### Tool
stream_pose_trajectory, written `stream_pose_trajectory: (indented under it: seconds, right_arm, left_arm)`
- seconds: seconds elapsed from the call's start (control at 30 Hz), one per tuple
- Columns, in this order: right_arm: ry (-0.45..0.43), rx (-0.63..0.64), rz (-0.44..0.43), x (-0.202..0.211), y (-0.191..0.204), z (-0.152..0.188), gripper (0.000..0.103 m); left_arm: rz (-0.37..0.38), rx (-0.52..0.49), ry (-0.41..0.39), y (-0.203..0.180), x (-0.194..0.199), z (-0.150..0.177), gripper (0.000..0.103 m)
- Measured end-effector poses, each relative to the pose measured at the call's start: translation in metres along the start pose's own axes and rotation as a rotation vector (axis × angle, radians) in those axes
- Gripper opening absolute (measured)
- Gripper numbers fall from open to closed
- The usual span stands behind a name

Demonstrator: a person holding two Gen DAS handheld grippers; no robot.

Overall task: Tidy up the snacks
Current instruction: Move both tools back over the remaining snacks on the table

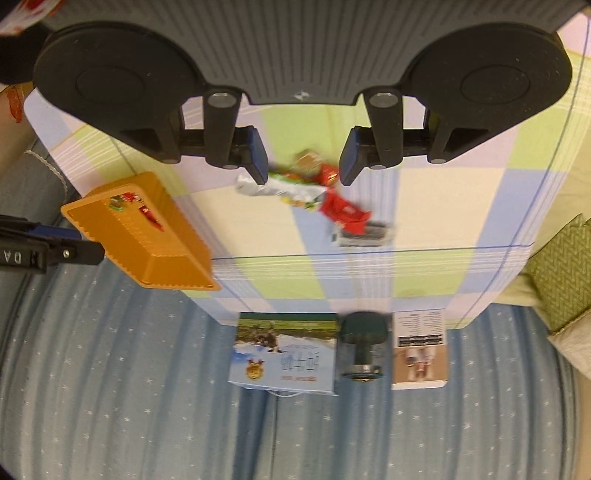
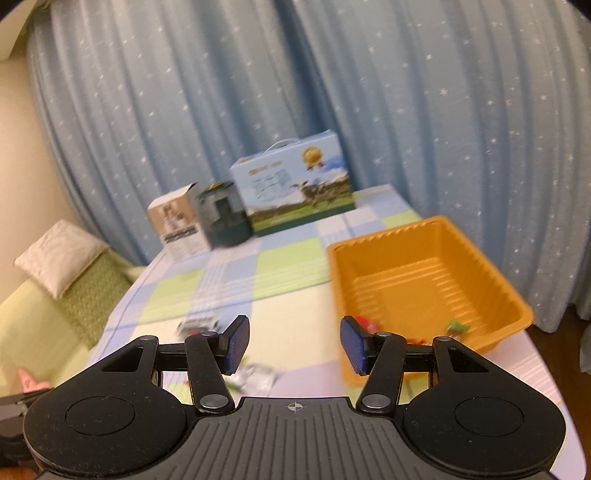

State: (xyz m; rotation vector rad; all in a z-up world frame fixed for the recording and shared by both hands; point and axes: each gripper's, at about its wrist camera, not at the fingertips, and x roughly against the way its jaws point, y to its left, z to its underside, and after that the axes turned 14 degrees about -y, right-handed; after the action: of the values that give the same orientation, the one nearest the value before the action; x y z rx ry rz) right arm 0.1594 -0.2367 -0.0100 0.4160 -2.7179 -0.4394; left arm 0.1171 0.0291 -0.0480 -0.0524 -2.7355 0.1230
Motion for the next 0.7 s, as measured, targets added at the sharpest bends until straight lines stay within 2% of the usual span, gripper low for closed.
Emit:
stream_pose_trajectory:
  seconds: [0.33,0.57,0.7]
  right_arm:
    - [0.083,0.096,-0.047,-0.009,0.030,0.040,0.055]
    - [0.152,0.213,-0.112,-0.042,0.044,0.067,0.055]
    - [0.186,0.326,-0.146,-0.068,0.052,0.084,0.055]
  left_arm:
    - [-0.033,0.001,0.018,0.029,0.007,0.013,0.041]
    - [-0.020,-0.032,0.048,0.042,-0.016,0.022,0.042]
    - [-0.009,-0.067,0.072,0.049,-0.035,0.029,0.042]
